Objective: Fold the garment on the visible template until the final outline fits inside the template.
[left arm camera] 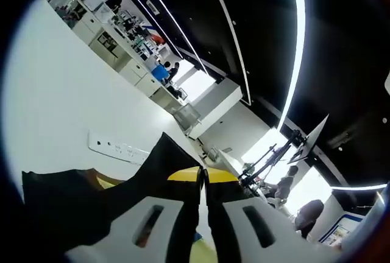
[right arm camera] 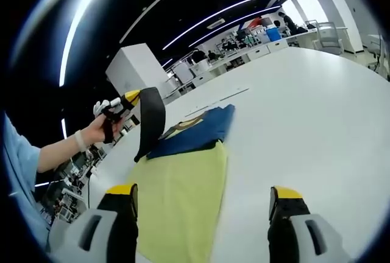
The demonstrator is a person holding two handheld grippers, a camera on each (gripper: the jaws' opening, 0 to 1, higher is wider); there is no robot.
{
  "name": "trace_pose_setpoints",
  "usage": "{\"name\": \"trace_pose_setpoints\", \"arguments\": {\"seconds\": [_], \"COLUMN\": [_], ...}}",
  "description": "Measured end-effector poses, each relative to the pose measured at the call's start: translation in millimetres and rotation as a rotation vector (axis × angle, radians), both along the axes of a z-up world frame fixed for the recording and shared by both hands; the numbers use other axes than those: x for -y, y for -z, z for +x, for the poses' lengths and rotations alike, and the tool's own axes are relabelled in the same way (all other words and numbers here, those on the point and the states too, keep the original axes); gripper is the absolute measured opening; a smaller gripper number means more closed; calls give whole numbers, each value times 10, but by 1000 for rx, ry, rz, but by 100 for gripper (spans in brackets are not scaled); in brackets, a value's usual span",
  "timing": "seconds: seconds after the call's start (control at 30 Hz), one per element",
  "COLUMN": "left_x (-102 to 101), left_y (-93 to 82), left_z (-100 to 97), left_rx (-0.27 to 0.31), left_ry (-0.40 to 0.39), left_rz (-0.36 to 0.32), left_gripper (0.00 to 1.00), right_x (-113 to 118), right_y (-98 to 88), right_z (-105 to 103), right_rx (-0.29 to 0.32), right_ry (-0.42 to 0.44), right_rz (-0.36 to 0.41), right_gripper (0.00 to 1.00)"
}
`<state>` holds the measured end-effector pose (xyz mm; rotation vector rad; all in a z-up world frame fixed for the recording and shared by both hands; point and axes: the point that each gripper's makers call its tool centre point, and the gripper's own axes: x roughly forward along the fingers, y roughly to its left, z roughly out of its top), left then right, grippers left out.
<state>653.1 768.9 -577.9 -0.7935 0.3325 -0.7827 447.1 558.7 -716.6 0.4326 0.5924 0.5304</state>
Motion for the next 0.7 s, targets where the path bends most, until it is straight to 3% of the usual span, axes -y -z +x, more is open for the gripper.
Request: {"name": "trace_pose_setpoints", "arguments": {"seconds": [0.23, 0.5, 0.7], "left_x": [551, 927, 1091], "left_y": [297, 652, 902], "left_z": [-56, -199, -299], "left_rx": [-42, -101, -138], "left_ry": [98, 170, 208], "left_rz": [22, 60, 95], "left_gripper": [0, 0, 0], "right_x": [33, 70, 64], "right_y": [23, 50, 74], "right_z": [-36, -67, -102], "right_rx": [-12, -22, -31], "right_ry": [10, 26, 32], "right_rz": [0, 5, 9], "right_gripper": [89, 88, 88]}}
